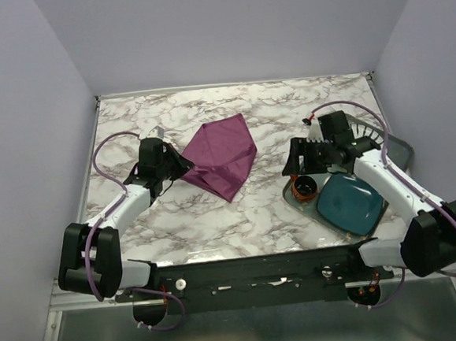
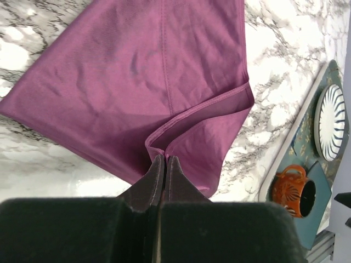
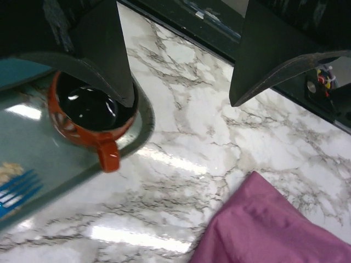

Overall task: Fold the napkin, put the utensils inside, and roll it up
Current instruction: Fold the napkin

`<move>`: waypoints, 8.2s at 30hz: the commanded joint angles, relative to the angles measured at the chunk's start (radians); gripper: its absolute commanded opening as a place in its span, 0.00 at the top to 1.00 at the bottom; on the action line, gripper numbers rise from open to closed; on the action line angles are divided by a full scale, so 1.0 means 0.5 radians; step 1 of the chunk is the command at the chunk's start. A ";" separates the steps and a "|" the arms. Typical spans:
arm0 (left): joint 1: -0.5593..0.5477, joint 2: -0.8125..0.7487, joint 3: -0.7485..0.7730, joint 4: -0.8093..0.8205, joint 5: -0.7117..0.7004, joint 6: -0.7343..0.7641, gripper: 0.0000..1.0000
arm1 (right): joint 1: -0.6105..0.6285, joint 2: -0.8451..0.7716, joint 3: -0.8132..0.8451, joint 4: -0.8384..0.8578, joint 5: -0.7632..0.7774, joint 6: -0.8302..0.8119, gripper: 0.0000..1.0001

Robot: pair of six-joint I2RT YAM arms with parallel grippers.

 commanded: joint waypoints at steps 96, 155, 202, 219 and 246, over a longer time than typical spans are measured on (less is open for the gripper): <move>0.351 0.625 0.418 -0.163 -0.031 -0.055 0.38 | 0.489 1.844 1.270 0.595 -0.219 0.098 0.52; 0.354 0.649 0.455 -0.299 -0.083 -0.011 1.00 | 0.471 1.430 1.282 0.497 -0.219 0.101 0.46; 0.283 0.464 0.424 -0.296 -0.019 -0.030 0.68 | 0.477 1.617 1.175 0.356 -0.142 0.003 0.51; 0.256 0.385 0.531 -0.479 -0.310 -0.076 0.64 | 0.517 1.657 1.341 0.353 0.290 -0.236 0.54; 0.722 -0.318 0.774 -1.281 -0.516 -0.220 0.60 | 1.529 2.267 2.525 -0.255 1.091 -0.513 0.29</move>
